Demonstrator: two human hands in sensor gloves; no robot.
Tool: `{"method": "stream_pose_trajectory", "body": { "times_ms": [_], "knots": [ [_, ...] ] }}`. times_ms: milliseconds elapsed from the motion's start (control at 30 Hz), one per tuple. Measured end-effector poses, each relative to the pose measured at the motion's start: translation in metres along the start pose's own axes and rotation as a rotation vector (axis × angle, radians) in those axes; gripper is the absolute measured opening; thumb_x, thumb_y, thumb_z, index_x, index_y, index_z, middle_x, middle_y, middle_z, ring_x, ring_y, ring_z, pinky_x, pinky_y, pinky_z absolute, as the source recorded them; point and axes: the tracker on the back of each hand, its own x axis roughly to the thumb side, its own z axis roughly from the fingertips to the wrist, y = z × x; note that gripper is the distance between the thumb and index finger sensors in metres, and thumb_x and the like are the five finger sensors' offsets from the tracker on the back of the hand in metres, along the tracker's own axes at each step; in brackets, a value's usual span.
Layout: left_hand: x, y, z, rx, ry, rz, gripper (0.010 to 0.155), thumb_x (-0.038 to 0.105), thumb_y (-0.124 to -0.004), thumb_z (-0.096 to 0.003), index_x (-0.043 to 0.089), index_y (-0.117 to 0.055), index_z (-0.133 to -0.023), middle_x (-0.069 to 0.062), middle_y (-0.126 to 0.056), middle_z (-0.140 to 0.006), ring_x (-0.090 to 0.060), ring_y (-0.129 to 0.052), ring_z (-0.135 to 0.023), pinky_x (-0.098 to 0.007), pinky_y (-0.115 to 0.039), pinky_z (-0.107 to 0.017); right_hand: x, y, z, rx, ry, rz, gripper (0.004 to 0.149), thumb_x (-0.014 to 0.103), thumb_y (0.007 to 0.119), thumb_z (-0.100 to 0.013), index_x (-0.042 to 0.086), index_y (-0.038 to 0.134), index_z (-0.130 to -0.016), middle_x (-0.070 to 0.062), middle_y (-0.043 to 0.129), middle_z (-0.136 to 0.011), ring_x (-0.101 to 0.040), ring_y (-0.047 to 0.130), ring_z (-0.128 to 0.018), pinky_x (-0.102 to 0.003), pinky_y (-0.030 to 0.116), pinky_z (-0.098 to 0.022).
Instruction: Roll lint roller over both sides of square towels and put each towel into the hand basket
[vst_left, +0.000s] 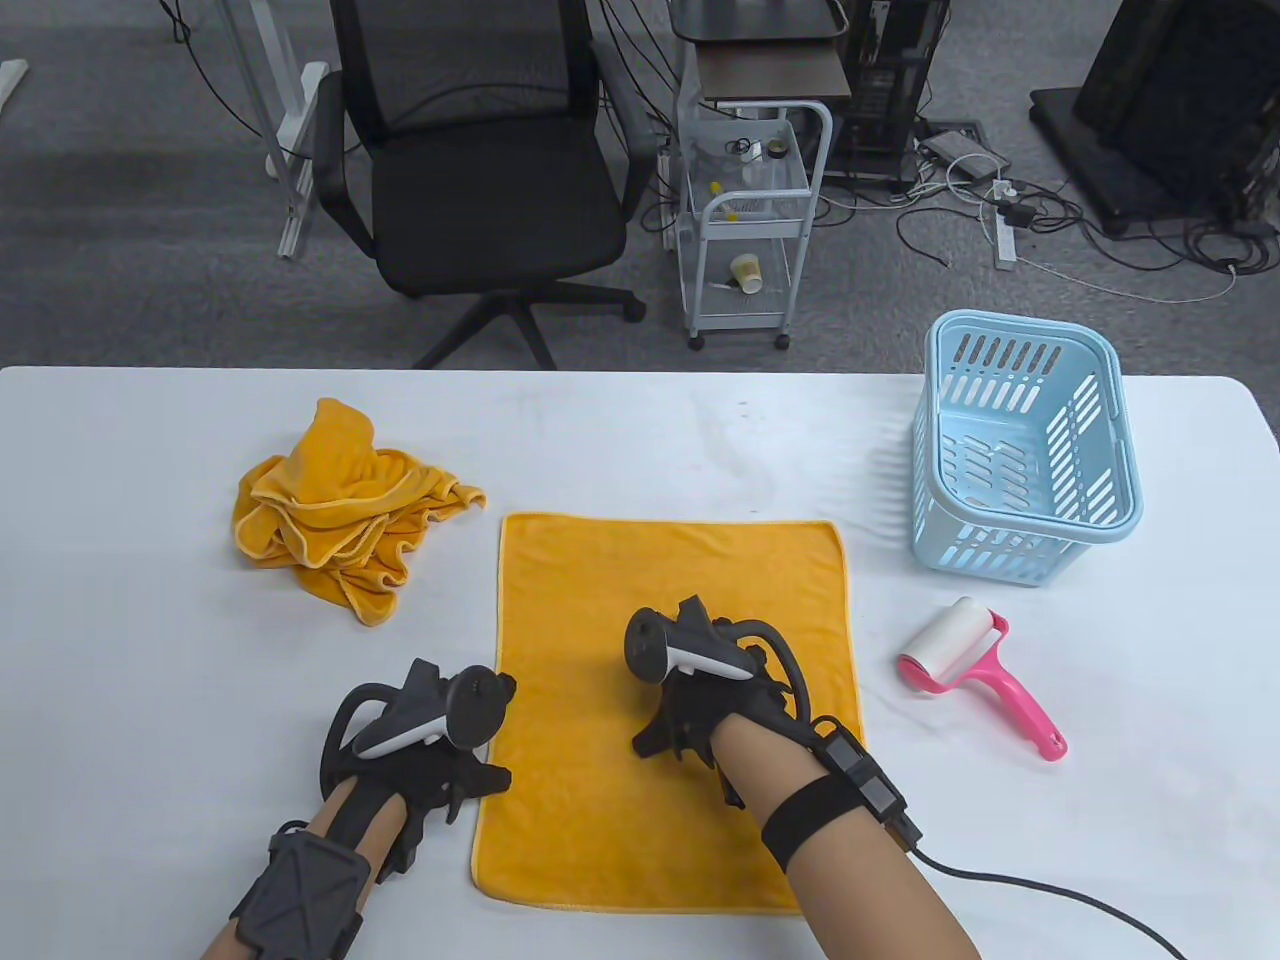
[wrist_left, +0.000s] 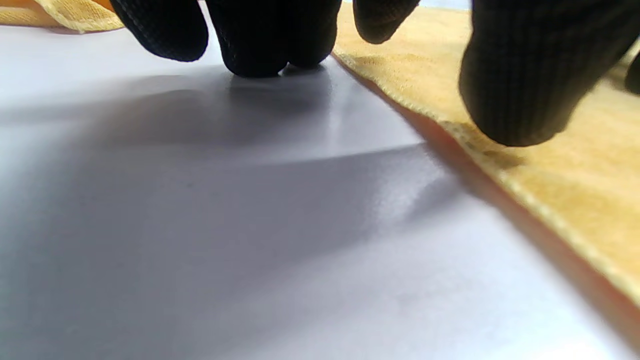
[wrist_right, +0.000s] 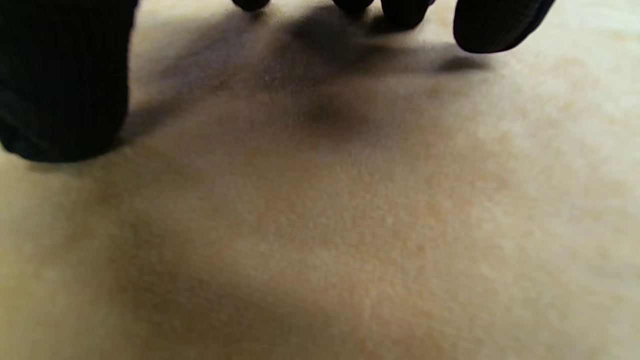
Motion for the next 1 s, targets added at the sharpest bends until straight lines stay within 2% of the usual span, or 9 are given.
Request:
{"method": "stream_pose_trajectory", "body": {
  "times_ms": [67, 200, 367, 467, 567, 700, 800, 833, 1000],
  "knots": [
    [-0.002, 0.0, 0.0, -0.003, -0.005, 0.01, 0.09, 0.063, -0.089, -0.0361, 0.034, -0.044, -0.109, -0.01, -0.05, -0.12, -0.042, -0.064, -0.105, -0.067, -0.056, -0.074, -0.003, -0.004, 0.001, -0.066, 0.008, 0.004, 0.093, 0.058, 0.092, -0.042, 0.026, 0.044, -0.114, -0.024, 0.036, -0.115, -0.055, 0.049, -0.101, -0.071, 0.064, -0.061],
    [-0.004, 0.001, 0.001, -0.026, -0.023, 0.029, 0.096, 0.067, -0.09, -0.0333, 0.033, -0.041, -0.109, -0.01, -0.048, -0.121, -0.042, -0.062, -0.106, -0.067, -0.055, -0.075, -0.006, -0.006, 0.002, -0.164, 0.029, 0.021, 0.048, 0.037, 0.09, -0.051, 0.025, 0.074, -0.094, -0.015, 0.063, -0.104, -0.044, 0.076, -0.085, -0.063, 0.073, -0.058],
    [-0.005, 0.001, 0.001, -0.028, -0.025, 0.03, 0.098, 0.067, -0.09, -0.0327, 0.033, -0.039, -0.109, -0.01, -0.048, -0.121, -0.042, -0.061, -0.107, -0.067, -0.055, -0.075, -0.009, -0.012, 0.004, -0.209, 0.027, 0.108, 0.043, 0.032, 0.09, -0.049, 0.024, 0.076, -0.089, -0.013, 0.083, -0.088, -0.034, 0.097, -0.063, -0.052, 0.087, -0.043],
    [-0.005, 0.0, 0.001, -0.032, -0.025, 0.027, 0.098, 0.067, -0.09, -0.0328, 0.033, -0.039, -0.109, -0.01, -0.047, -0.121, -0.042, -0.06, -0.107, -0.068, -0.055, -0.075, -0.023, -0.026, 0.014, -0.245, 0.053, 0.008, 0.044, 0.032, 0.091, -0.048, 0.023, 0.076, -0.089, -0.013, 0.085, -0.085, -0.031, 0.103, -0.051, -0.046, 0.091, -0.033],
    [-0.005, 0.001, 0.001, -0.035, -0.025, 0.027, 0.097, 0.067, -0.09, -0.0331, 0.033, -0.04, -0.109, -0.01, -0.047, -0.121, -0.042, -0.06, -0.107, -0.068, -0.054, -0.075, -0.05, -0.063, 0.035, -0.348, 0.124, -0.061, 0.046, 0.031, 0.091, -0.048, 0.025, 0.074, -0.09, -0.011, 0.083, -0.086, -0.027, 0.105, -0.042, -0.041, 0.092, -0.025],
    [-0.004, 0.001, 0.001, -0.039, -0.025, 0.022, 0.097, 0.067, -0.09, -0.0331, 0.033, -0.04, -0.109, -0.01, -0.046, -0.121, -0.042, -0.06, -0.107, -0.068, -0.054, -0.075, -0.099, -0.124, 0.071, -0.493, 0.266, -0.171, 0.046, 0.028, 0.091, -0.048, 0.029, 0.076, -0.091, -0.011, 0.08, -0.089, -0.027, 0.105, -0.042, -0.04, 0.091, -0.025],
    [-0.004, 0.0, 0.001, -0.04, -0.026, 0.019, 0.097, 0.067, -0.09, -0.0333, 0.033, -0.04, -0.109, -0.011, -0.046, -0.121, -0.042, -0.059, -0.107, -0.068, -0.054, -0.075, -0.135, -0.165, 0.101, -0.634, 0.376, -0.298, 0.042, 0.023, 0.09, -0.048, 0.029, 0.082, -0.089, -0.013, 0.077, -0.091, -0.03, 0.103, -0.047, -0.042, 0.091, -0.028],
    [-0.004, 0.0, 0.001, -0.04, -0.026, 0.02, 0.097, 0.067, -0.09, -0.0332, 0.033, -0.04, -0.109, -0.01, -0.046, -0.121, -0.042, -0.059, -0.107, -0.068, -0.054, -0.075, -0.154, -0.185, 0.119, -0.732, 0.444, -0.372, 0.04, 0.022, 0.09, -0.048, 0.027, 0.085, -0.088, -0.014, 0.077, -0.091, -0.03, 0.103, -0.051, -0.043, 0.092, -0.031],
    [-0.004, 0.0, 0.001, -0.039, -0.026, 0.026, 0.096, 0.066, -0.089, -0.0338, 0.033, -0.041, -0.109, -0.01, -0.046, -0.121, -0.042, -0.06, -0.107, -0.068, -0.054, -0.075, -0.207, -0.228, 0.168, -1.027, 0.621, -0.621, 0.042, 0.022, 0.089, -0.049, 0.016, 0.083, -0.09, -0.017, 0.07, -0.095, -0.03, 0.099, -0.068, -0.044, 0.094, -0.045]
  ]
}}
